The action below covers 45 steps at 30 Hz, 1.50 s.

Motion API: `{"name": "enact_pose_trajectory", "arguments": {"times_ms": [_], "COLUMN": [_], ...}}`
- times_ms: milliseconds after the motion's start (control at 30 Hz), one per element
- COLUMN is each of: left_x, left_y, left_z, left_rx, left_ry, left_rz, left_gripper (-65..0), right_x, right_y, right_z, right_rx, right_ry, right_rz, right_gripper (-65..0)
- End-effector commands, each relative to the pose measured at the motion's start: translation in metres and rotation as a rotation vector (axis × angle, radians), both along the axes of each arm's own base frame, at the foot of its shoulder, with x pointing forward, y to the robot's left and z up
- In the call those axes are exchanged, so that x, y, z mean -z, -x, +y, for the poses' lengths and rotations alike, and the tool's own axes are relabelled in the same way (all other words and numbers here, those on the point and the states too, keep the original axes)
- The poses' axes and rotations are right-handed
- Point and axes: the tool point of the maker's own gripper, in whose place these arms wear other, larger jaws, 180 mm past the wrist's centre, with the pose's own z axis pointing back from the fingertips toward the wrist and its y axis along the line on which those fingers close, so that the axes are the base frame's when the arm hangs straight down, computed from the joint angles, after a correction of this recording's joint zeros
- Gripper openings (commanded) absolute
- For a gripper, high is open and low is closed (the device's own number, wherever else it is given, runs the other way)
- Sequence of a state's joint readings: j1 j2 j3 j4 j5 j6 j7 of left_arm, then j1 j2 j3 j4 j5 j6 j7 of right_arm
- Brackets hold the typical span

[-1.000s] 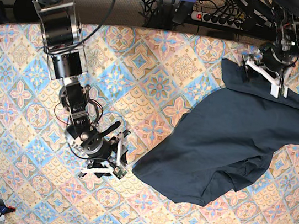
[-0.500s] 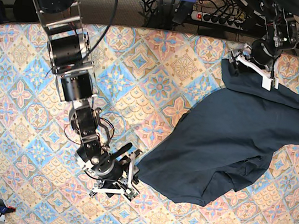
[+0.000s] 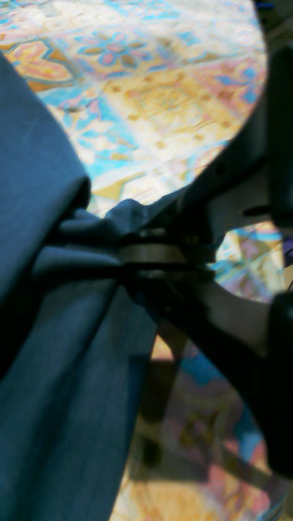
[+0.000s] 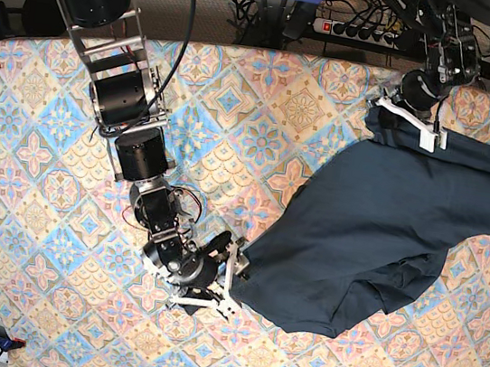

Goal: Layout the t-shirt on the table in an organized manner, then fold the t-shirt properly
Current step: 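Reach the right gripper to the shirt's opposite end and grasp it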

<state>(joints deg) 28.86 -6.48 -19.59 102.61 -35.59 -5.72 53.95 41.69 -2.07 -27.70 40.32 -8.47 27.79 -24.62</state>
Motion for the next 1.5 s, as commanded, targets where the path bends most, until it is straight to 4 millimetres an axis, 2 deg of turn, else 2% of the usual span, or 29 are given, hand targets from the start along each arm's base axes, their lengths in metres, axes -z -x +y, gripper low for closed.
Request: {"name": "enact_pose_trajectory", "arguments": {"times_ms": [0, 133, 233, 367, 467, 567, 633, 867, 1100, 1267, 1333, 1467], "left_x": [-0.002, -0.021, -0.036, -0.047, -0.058, -0.076, -0.084, -0.085, -0.113, -0.114, -0.113, -0.113], "left_y": [0.012, 0.022, 0.036, 0.054, 0.053, 0.051, 0.049, 0.048, 0.044, 0.044, 0.044, 0.044], "left_z": [0.001, 0.014, 0.028, 0.051, 0.084, 0.122, 0.137, 0.135, 0.167, 0.167, 0.167, 0.167], "left_rx": [0.033, 0.093, 0.182, 0.281, 0.294, 0.210, 0.175, 0.212, 0.190, 0.198, 0.199, 0.199], "left_ry": [-0.018, -0.095, -0.180, -0.278, -0.370, -0.449, -0.481, -0.483, -0.573, -0.575, -0.574, -0.574], "left_rz": [0.036, 0.022, 0.033, 0.080, 0.095, 0.082, 0.071, 0.062, 0.017, 0.012, 0.012, 0.012], "left_gripper": [-65.0, -65.0, -65.0, -65.0, -65.0, -65.0, -65.0, -65.0, -65.0, -65.0, -65.0, -65.0], "right_x": [-0.024, -0.016, -0.019, -0.020, -0.019, -0.019, -0.017, -0.016, 0.016, 0.031, 0.046, 0.059], "right_y": [-0.014, -0.012, -0.013, -0.013, -0.013, -0.013, -0.012, -0.006, 0.028, 0.047, 0.058, 0.070], "right_z": [0.007, 0.006, 0.008, 0.008, 0.008, 0.008, 0.008, 0.025, 0.053, 0.071, 0.074, 0.076], "right_rx": [-0.003, -0.002, -0.004, -0.004, -0.004, -0.004, -0.003, -0.030, -0.206, -0.297, -0.335, -0.396], "right_ry": [-0.042, -0.054, -0.060, -0.060, -0.061, -0.061, -0.060, -0.071, 0.084, 0.124, 0.166, 0.235], "right_rz": [-0.056, -0.043, -0.053, -0.054, -0.052, -0.050, -0.047, -0.041, -0.027, -0.022, 0.000, 0.003], "right_gripper": [-22.5, -22.6, -22.6, -22.6, -22.6, -22.6, -22.6, -22.6, -22.6, -22.6, -22.6, -22.7]}}
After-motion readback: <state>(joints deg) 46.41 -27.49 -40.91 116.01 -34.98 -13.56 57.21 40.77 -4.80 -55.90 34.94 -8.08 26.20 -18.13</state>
